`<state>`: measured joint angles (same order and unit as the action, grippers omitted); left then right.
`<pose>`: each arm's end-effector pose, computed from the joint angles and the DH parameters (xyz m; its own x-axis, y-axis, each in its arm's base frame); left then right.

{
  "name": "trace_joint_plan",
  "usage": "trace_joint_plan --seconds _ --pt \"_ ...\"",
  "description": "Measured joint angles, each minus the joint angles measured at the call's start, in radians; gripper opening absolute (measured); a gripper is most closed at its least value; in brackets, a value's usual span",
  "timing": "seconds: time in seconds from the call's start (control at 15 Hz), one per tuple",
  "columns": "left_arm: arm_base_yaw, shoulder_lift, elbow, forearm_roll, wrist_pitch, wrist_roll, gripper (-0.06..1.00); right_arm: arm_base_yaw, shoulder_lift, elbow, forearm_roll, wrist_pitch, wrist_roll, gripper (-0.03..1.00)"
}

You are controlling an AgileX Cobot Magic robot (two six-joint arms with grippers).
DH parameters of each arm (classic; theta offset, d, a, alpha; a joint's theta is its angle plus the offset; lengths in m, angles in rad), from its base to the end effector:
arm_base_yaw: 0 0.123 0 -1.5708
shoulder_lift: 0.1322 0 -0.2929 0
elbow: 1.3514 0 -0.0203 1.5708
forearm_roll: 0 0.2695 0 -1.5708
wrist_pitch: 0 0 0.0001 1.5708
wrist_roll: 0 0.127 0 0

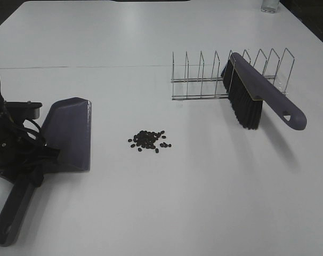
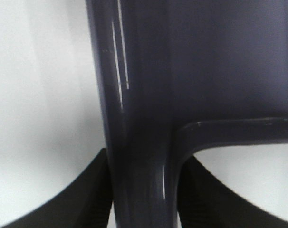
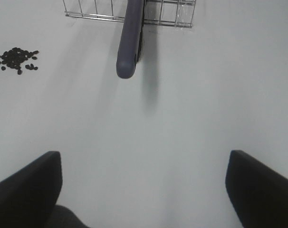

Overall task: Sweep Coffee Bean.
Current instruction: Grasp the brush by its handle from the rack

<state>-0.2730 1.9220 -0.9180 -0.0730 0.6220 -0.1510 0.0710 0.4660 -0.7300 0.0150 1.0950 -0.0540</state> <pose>0.3070 -0.0916 0.0540 -0.9978 0.0627 -0.0236 0.0638 0.9968 -0.0485 0.0970 0.0086 0.3137 -0.6708 -0.0949 -0.7355 -0.1124 0.9933 -0.0257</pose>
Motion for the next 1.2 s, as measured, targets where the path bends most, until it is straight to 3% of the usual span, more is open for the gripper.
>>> trace_joint_plan --seconds 0.13,0.67,0.93,1.0,1.2 --pt "0.0 0.0 0.0 -0.005 0.013 0.0 0.36 0.0 0.212 -0.109 0.003 -0.08 -0.018 0.82" --pt "0.0 -0.001 0.0 -0.017 0.022 0.0 0.35 0.0 1.019 -0.571 0.037 -0.136 -0.014 0.82" --pt "0.0 -0.002 0.0 -0.023 0.024 0.0 0.35 0.0 1.398 -0.886 0.082 -0.032 -0.014 0.82" --pt "0.0 -0.002 0.0 -0.026 0.028 0.0 0.35 0.0 1.556 -1.028 0.086 0.023 -0.014 0.82" --pt "0.0 -0.002 0.0 -0.031 0.035 0.0 0.35 0.0 1.72 -1.172 0.091 0.095 -0.014 0.82"
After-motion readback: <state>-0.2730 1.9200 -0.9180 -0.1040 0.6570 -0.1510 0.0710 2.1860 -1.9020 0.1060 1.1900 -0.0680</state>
